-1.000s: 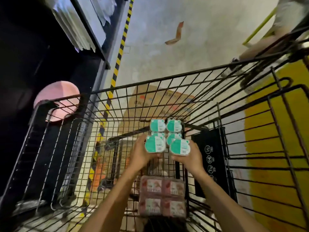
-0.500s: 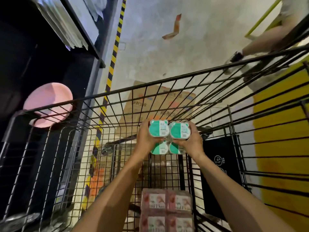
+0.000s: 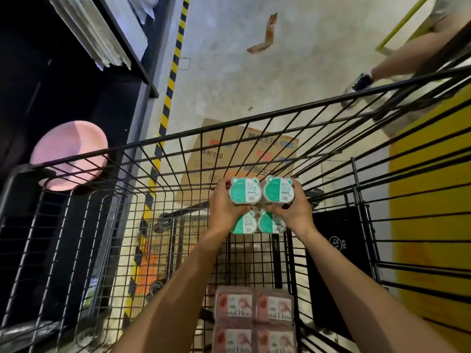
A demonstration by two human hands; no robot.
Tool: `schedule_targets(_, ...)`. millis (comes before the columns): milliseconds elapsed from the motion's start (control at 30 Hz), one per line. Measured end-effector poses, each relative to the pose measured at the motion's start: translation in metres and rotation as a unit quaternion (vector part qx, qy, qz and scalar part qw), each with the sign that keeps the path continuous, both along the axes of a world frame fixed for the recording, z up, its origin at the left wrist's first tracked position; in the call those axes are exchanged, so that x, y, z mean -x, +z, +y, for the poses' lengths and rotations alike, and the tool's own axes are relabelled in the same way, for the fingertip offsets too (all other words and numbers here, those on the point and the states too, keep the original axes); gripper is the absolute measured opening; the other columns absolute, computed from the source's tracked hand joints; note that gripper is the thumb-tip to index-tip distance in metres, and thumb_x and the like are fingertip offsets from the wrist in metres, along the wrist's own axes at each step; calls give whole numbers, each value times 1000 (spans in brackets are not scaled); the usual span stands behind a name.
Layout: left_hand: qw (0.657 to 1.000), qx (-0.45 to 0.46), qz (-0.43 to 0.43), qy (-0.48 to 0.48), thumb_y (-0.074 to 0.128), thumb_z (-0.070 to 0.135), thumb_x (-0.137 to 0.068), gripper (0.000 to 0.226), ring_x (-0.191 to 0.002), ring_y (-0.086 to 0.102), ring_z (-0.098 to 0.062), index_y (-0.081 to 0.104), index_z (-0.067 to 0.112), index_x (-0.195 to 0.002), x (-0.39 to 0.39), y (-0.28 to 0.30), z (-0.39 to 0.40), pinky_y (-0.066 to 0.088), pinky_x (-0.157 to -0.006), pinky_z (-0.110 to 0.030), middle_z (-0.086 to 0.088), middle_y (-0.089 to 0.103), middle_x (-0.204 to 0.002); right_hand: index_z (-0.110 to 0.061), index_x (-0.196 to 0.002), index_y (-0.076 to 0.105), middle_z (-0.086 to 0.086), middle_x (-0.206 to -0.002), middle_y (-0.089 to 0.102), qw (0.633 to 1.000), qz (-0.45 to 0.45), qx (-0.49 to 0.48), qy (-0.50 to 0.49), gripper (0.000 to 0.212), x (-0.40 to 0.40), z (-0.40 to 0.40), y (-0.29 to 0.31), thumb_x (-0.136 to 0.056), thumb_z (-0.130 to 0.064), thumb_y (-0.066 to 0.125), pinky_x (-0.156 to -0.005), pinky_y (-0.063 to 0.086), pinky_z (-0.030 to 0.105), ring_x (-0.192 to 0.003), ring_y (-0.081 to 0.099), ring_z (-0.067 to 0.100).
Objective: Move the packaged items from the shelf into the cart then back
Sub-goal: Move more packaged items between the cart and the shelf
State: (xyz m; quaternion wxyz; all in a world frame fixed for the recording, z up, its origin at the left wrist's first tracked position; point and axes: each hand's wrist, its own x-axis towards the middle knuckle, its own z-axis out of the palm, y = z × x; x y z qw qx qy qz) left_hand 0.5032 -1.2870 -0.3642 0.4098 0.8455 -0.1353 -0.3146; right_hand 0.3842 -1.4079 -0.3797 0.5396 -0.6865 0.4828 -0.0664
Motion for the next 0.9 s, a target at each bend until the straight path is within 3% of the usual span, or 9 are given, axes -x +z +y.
schedule_targets(100,1000,-8,7,0,87,10,-61,87,-122,49,-16,41,19,-134,4,9,5,46,-101,-37,1,51,-131,-19,-138,37,-4,-127,55,1000,5,-8,-5,84,5,0,6,-69,2,80,-97,44,28,-119,49,8)
schedule_targets(233,1000,-21,-13,4,84,14,-66,92,-132,36,-12,33,15,-143,14,38,26,31,-112,-34,3,39,-145,-15,-143,33,1,-135,52,999,27,19,-1,88,16,7,23,-70,5,78,-97,38,21,-126,47,14)
schedule_targets(300,999,-29,-28,7,82,20,-70,92,-137,33,-17,30,16,-145,20,52,41,31,-113,-41,-1,35,-149,-14,-142,36,3,-137,50,998,34,46,-5,84,23,13,40,-71,1,79,-100,40,24,-127,46,17)
schedule_targets(367,998,-32,-59,9,78,25,-76,85,-137,33,-19,31,15,-145,25,65,56,32,-113,-39,-3,35,-150,-14,-142,37,5,-142,45,996,34,78,10,79,28,24,60,-75,-3,77,-109,38,35,-132,42,20)
schedule_targets(467,995,-17,-90,25,66,27,-88,67,-137,33,-19,33,15,-145,36,95,78,27,-110,-29,-3,36,-149,-11,-145,35,7,-150,35,992,15,91,84,66,30,49,97,-86,-4,65,-113,33,43,-137,33,21)
schedule_targets(600,985,6,-158,67,52,26,-96,49,-138,33,-19,38,16,-143,63,141,114,30,-114,-41,-3,37,-150,-15,-144,37,6,-151,33,971,-23,109,212,56,30,92,144,-93,-12,58,-116,26,39,-141,28,21)
schedule_targets(700,977,25,-149,150,42,32,-100,46,-137,31,-13,36,19,-144,98,181,150,24,-116,-37,7,31,-150,-12,-143,39,7,-153,32,944,-67,112,302,50,37,127,179,-96,-16,54,-116,19,30,-142,26,22)
schedule_targets(800,963,20,-154,220,36,37,-101,50,-141,28,-13,34,16,-146,142,214,196,24,-117,-39,1,31,-153,-18,-146,34,3,-157,23,905,-83,133,396,50,55,164,215,-99,-28,46,-113,12,28,-145,19,18)
schedule_targets(900,943,8,-180,278,35,37,-101,48,-141,27,-9,34,20,-146,193,244,244,21,-116,-30,5,31,-152,-23,-147,33,-3,-155,26,872,-116,145,452,50,79,203,245,-99,-34,43,-111,12,24,-143,21,13)
